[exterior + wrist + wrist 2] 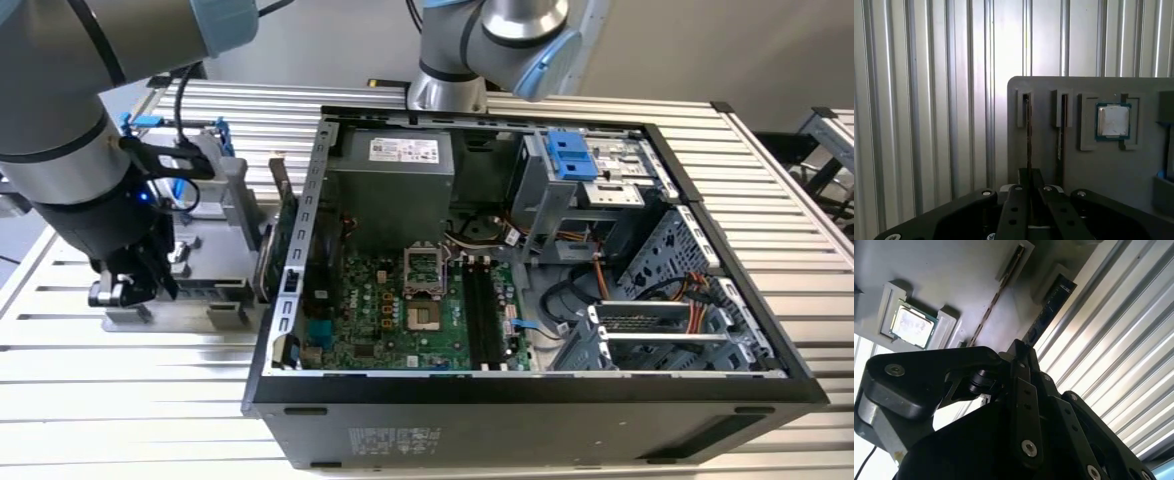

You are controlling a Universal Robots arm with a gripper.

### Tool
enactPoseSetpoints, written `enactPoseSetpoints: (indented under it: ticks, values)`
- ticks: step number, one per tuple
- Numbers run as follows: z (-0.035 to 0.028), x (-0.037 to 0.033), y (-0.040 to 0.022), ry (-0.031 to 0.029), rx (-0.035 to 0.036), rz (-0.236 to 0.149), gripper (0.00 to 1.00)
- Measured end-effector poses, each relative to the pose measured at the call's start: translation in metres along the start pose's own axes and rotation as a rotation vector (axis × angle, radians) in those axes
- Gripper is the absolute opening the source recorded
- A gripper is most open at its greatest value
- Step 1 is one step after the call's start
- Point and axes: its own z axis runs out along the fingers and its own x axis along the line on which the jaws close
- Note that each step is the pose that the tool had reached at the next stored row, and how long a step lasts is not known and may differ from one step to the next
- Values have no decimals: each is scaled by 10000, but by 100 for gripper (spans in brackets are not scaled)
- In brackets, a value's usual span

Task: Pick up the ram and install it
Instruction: 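Pick up the ram and move it above insertion slot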

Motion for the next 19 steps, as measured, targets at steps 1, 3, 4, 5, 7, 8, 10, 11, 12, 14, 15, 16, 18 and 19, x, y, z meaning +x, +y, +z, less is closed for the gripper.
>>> enactPoseSetpoints:
  ticks: [1, 3, 4, 5, 7, 8, 10, 11, 12, 14, 15, 16, 18, 19]
  values:
    - [-15, -1, 0, 0, 0, 0, 0]
    - [-44, -2, 1, -1, 1, 1, 0]
    - [-61, -3, 1, 1, -1, 1, 0]
    - [-75, -3, 1, 0, 0, 1, 0]
    - [-104, -5, 2, 0, 0, 1, 0]
    - [-117, -5, 2, 0, 0, 1, 0]
    - [-142, -6, 2, 0, 0, 2, 0]
    - [-156, -7, 2, 0, 0, 2, 0]
    - [-172, -8, 2, 0, 0, 1, 0]
    - [-201, -9, 2, 1, -1, 0, 0]
    - [-214, -9, 3, 1, -1, 1, 0]
    - [-228, -10, 3, 0, 0, 0, 0]
    - [-256, -11, 3, 0, 0, 1, 0]
    - [-270, -12, 4, -1, 0, 1, 0]
